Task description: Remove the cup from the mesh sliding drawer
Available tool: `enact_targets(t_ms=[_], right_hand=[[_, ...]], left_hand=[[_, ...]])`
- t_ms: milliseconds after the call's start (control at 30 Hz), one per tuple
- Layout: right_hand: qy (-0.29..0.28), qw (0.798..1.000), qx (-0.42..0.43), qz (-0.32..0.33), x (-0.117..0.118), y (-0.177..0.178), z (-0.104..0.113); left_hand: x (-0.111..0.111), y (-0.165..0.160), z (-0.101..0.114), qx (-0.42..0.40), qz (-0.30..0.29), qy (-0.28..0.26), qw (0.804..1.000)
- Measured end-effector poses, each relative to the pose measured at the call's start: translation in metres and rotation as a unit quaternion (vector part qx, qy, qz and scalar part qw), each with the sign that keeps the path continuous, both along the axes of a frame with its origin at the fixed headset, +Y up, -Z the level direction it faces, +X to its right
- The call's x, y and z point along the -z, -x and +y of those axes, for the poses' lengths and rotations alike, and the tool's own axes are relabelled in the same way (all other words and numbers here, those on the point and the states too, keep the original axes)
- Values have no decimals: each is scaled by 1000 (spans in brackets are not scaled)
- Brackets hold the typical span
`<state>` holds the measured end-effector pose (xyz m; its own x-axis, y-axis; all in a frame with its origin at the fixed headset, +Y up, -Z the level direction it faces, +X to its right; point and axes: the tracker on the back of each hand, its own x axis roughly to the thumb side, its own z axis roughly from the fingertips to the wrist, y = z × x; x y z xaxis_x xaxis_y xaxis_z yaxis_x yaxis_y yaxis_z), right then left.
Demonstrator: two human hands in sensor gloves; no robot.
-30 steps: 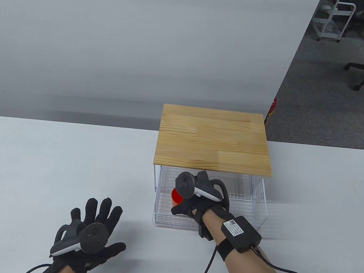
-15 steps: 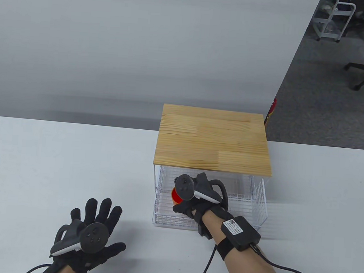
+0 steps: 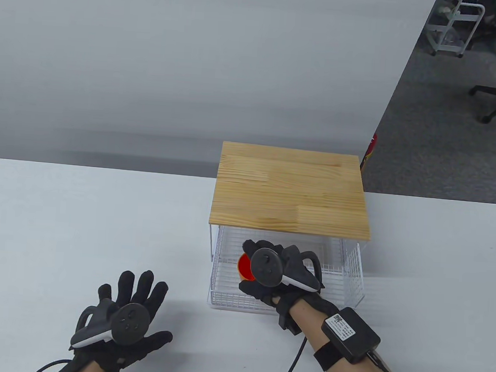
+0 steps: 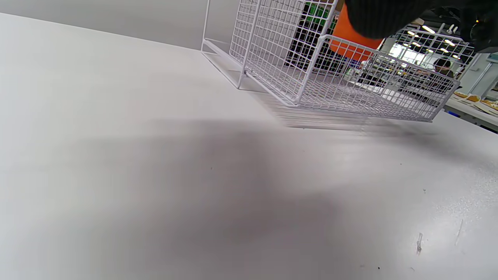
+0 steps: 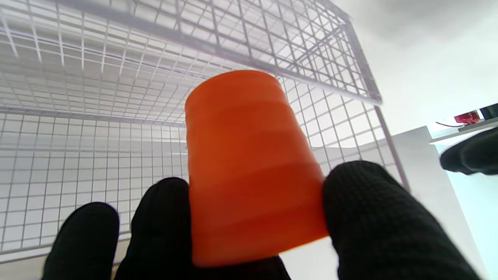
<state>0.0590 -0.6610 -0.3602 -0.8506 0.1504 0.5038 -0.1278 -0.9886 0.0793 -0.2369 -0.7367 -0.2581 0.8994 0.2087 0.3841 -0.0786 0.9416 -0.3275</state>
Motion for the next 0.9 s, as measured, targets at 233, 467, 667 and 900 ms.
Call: enact_targets(t_ms=[233,467,667,900], right_hand=[[-12,1000,12,14,-23,-11,18],[-27,998,11,48,-48,-14,26],[-42,997,23,64,-68,-12,21],[-48,992,94,72,-81,-21,0]], left_hand=[[0,-1,-1,2,-3,2,1000],[-1,-2,-1,3,-4,1,1000],[-2,-2,-1,3,-4,0,1000],[-2,-2,-1,1,-2,0,1000]])
